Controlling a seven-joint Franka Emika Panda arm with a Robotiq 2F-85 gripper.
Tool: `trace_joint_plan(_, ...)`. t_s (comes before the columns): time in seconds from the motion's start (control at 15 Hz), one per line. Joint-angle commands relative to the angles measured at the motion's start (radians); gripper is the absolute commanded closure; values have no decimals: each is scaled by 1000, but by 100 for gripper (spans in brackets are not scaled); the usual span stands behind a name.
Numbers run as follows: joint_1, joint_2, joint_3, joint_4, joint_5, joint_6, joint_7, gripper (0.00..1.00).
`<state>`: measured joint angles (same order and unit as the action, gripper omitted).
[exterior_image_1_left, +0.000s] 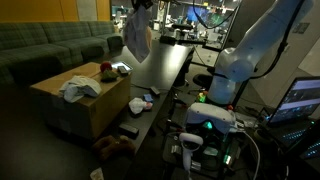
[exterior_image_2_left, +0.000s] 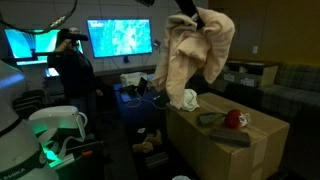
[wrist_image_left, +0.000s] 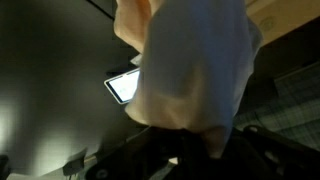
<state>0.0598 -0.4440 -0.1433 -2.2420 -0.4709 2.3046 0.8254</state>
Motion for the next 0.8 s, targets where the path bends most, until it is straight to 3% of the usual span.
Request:
trace_joint_plan(0.0,-69,-27,35,-109,159,4,-173,94)
trace_joint_plan(0.4,-151,50,32,-281,283,41,-393,94)
trace_joint_plan(0.73,-179,236,28,-335,329,109,-499,94)
